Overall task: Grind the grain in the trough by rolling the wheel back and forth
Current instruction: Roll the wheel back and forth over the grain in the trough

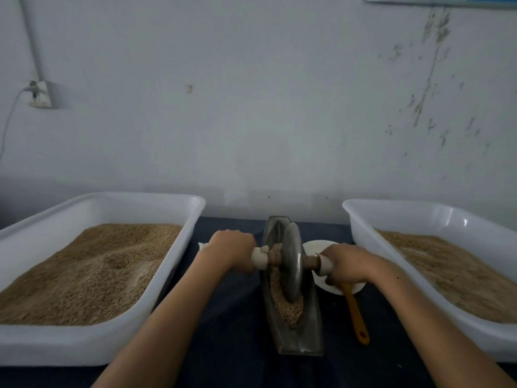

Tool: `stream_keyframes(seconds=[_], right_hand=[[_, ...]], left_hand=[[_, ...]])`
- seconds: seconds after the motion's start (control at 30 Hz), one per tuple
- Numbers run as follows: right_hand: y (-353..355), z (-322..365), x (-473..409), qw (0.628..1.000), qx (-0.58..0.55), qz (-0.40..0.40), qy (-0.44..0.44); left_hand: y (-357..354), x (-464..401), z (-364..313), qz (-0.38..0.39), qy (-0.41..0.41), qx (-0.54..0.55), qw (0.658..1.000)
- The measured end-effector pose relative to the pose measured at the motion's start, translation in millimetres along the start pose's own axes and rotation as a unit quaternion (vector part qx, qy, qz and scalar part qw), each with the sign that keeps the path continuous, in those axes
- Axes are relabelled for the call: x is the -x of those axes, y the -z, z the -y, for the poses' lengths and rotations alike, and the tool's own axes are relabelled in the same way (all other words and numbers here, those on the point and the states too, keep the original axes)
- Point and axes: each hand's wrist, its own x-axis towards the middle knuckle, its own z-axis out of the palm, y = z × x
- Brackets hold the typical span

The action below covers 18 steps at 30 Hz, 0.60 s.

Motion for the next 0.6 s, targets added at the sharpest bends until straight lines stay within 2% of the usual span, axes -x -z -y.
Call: stream_keyframes(seconds=[0.1, 0.17, 0.3, 0.37, 0.47, 0.6], right_hand=[[3.2, 1.6, 0.7, 1.0, 0.021, -0.001, 0.005], [4.4, 5.5, 0.0, 0.998, 0.049, -0.028, 0.008], [-4.8, 13.6, -2.8, 0.979, 0.099, -0.176, 0.021], [-7.8, 15.3, -5.1, 0.971, 0.097, -0.217, 0.022], [-2.7, 18.0, -6.2, 0.975, 0.102, -0.199, 0.019], [5.7, 21.6, -2.0, 0.986, 0.109, -0.129, 0.009]], left_hand=[[-2.5, -0.4, 3.0, 0.041, -0.001, 0.043, 0.998], [-6.9, -1.2, 5.8, 0.037, 0.004, 0.057, 0.998], [-18.2, -2.8, 10.9, -0.029, 0.012, 0.06, 0.998], [-23.2, -3.7, 11.1, -0.075, 0.016, 0.049, 0.996], [-26.8, -2.9, 11.9, -0.1, 0.009, 0.045, 0.994], [-22.0, -1.4, 14.9, -0.049, 0.002, 0.06, 0.997]])
